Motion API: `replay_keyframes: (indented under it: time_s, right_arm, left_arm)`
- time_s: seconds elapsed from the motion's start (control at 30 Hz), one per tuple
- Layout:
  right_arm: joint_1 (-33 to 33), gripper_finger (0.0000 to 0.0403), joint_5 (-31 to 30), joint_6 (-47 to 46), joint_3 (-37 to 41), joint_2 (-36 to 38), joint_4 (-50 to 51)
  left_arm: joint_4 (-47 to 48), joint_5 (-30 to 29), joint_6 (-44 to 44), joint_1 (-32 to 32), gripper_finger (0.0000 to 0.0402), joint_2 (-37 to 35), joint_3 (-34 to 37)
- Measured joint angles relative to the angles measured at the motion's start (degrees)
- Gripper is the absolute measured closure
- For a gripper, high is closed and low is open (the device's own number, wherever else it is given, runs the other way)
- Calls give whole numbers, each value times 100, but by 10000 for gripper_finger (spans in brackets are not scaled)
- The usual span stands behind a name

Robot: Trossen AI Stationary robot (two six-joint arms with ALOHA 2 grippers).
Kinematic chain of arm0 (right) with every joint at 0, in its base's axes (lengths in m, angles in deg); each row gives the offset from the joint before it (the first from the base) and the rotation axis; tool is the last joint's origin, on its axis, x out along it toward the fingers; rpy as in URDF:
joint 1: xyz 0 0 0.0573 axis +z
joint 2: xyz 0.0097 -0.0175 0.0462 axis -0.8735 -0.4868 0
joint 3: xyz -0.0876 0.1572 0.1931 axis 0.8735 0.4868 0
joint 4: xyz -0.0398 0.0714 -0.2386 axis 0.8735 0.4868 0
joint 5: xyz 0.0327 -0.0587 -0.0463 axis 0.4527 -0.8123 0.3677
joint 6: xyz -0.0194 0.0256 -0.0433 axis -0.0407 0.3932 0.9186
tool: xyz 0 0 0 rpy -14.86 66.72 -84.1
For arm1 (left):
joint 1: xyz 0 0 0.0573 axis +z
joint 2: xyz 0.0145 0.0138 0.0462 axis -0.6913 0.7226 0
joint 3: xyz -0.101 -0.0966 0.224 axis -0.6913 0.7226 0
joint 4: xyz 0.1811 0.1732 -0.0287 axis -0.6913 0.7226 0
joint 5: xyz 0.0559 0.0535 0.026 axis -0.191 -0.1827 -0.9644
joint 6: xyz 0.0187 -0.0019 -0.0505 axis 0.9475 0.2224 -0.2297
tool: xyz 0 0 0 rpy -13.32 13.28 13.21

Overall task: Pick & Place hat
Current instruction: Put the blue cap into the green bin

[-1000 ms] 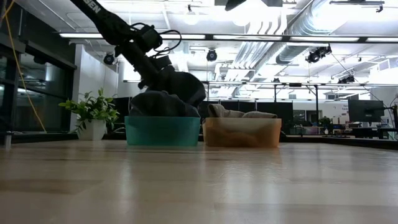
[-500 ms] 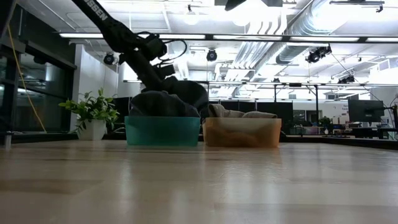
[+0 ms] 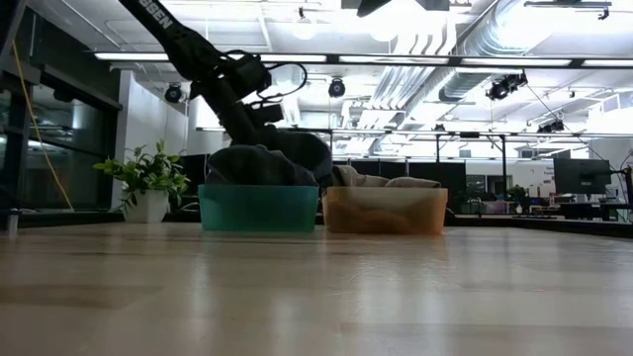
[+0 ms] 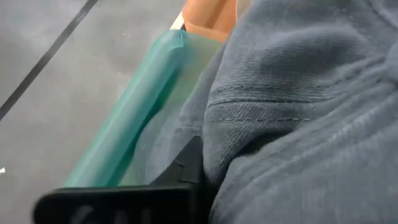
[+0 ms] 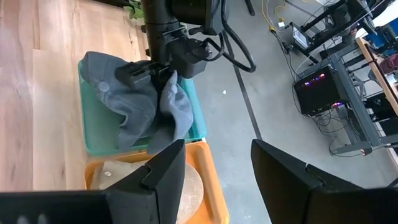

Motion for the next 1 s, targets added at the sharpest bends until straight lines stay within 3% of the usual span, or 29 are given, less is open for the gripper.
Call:
replay_keyframes:
  time_s: [0.3,0.43,0.7,1.0]
  right_arm:
    - [0,224,160,-25,0,0,66]
    - [-4,224,184,-39,0,0,104]
    - [-131,224,495,-252,0,0,98]
    - [-271,224,667,-337,0,0,89]
  left_arm:
    - [41,-332,-188,0,244,-163,3]
    - [54,-351,-162,0,209,-384,2]
    - [510,-454,-189,0,190,-830,1]
    - [664,-472,-454,-231,190,-848,2]
